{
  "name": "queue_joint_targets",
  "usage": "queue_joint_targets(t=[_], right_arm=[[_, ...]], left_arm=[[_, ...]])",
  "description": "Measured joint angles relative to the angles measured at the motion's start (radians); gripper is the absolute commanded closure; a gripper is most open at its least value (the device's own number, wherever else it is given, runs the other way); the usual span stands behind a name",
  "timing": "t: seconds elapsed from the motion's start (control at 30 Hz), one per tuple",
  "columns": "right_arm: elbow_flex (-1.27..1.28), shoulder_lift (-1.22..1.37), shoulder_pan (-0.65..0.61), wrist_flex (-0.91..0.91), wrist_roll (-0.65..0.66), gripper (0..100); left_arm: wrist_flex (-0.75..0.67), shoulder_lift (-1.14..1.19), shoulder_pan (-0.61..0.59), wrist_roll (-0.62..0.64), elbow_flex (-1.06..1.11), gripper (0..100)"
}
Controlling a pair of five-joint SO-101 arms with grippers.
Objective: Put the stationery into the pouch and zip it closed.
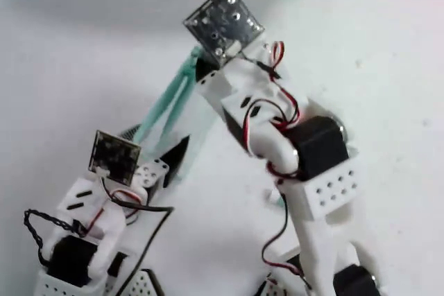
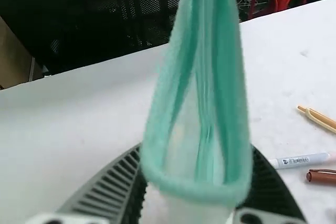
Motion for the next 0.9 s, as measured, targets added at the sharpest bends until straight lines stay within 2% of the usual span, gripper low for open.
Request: queue_joint_targets(t=[0.13,0.5,0.57,0.73,0.9], right_arm=[[-0.017,0.054,-0.002,0.023,-0.005,98.1],[-0.017,0.066,-0.002,0.044,-0.006,98.0],[-0.017,0.066,-0.002,0.049,-0.006,94.0],[-0.052,0.066,0.015,0.117,-0.041,68.5],[-0.161,0.005,0.029,0.233,-0.091,71.5]], left_arm=[[0.0,0.0,0.0,-0.002,0.0,97],[-0.018,0.008,0.002,-0.003,0.002,98],[-0.037,0.014,0.002,-0.003,0.002,98],[-0.041,0.014,0.002,-0.003,0.002,98],[-0.043,-0.002,0.003,-0.003,0.0,98]])
